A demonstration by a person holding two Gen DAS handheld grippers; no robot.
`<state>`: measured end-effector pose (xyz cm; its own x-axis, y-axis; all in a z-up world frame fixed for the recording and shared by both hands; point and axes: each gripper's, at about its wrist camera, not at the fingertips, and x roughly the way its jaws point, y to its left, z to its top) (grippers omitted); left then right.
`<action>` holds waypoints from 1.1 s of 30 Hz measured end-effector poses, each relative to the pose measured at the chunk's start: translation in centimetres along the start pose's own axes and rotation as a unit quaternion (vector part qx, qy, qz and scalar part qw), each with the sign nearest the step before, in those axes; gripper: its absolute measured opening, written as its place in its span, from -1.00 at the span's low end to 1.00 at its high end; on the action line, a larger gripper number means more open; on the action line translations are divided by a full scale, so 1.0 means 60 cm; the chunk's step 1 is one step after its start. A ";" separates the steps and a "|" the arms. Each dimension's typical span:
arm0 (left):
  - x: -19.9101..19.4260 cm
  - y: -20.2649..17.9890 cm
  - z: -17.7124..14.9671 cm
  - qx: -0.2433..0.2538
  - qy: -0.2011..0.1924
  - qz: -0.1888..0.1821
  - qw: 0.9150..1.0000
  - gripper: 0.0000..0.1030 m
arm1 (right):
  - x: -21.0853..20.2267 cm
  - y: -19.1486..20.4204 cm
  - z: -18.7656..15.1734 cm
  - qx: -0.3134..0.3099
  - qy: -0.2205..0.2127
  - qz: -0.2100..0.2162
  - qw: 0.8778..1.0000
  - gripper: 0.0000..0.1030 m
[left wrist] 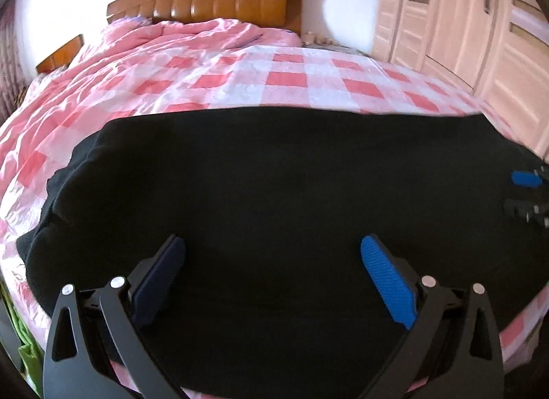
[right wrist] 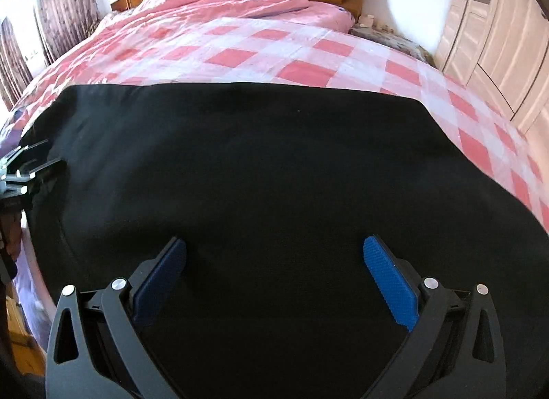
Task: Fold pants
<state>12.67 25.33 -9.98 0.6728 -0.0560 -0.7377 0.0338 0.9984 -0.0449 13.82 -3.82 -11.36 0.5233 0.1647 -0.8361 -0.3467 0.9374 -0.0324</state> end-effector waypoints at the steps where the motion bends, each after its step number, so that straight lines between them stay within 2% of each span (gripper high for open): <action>1: 0.006 -0.003 0.008 0.001 0.007 0.003 1.000 0.97 | 0.003 -0.001 0.003 -0.002 0.003 -0.001 1.000 0.92; 16: 0.060 0.010 0.067 0.006 0.023 -0.019 1.000 0.97 | 0.021 -0.008 0.057 0.020 0.011 -0.010 1.000 0.92; 17: 0.055 0.013 0.066 0.000 0.019 -0.022 1.000 0.96 | 0.020 -0.009 0.058 0.021 0.011 -0.009 1.000 0.92; 19: 0.017 0.037 0.057 -0.055 -0.006 -0.038 0.998 0.94 | 0.017 -0.011 0.051 0.019 -0.001 -0.003 1.000 0.92; 21: -0.040 0.069 0.037 -0.108 -0.049 -0.072 0.990 0.96 | 0.014 -0.012 0.047 0.021 -0.006 -0.001 1.000 0.92; 22: -0.084 0.102 0.015 -0.149 -0.089 -0.102 0.980 0.96 | 0.015 -0.009 0.047 0.018 -0.007 -0.006 1.000 0.92; 23: -0.101 0.123 0.004 -0.172 -0.102 -0.117 0.973 0.96 | 0.015 -0.008 0.048 0.018 -0.007 -0.008 1.000 0.92; 24: -0.117 0.162 -0.013 -0.210 -0.109 -0.137 0.962 0.96 | 0.016 -0.008 0.049 0.018 -0.007 -0.008 1.000 0.92; 28: -0.110 0.279 -0.057 -0.302 -0.086 -0.137 0.939 0.94 | 0.016 -0.008 0.049 0.019 -0.010 -0.008 1.000 0.92; 31: -0.085 0.338 -0.080 -0.350 -0.075 -0.190 0.914 0.90 | 0.016 -0.007 0.048 0.020 -0.011 -0.009 1.000 0.92; 33: -0.068 0.351 -0.075 -0.348 -0.064 -0.198 0.914 0.84 | 0.016 -0.007 0.048 0.019 -0.011 -0.009 1.000 0.92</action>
<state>7.32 46.55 -10.92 0.7922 -0.3661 -0.4882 -0.1555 0.6525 -0.7416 16.71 -3.18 -10.57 0.5455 0.1542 -0.8238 -0.3070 0.9514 -0.0252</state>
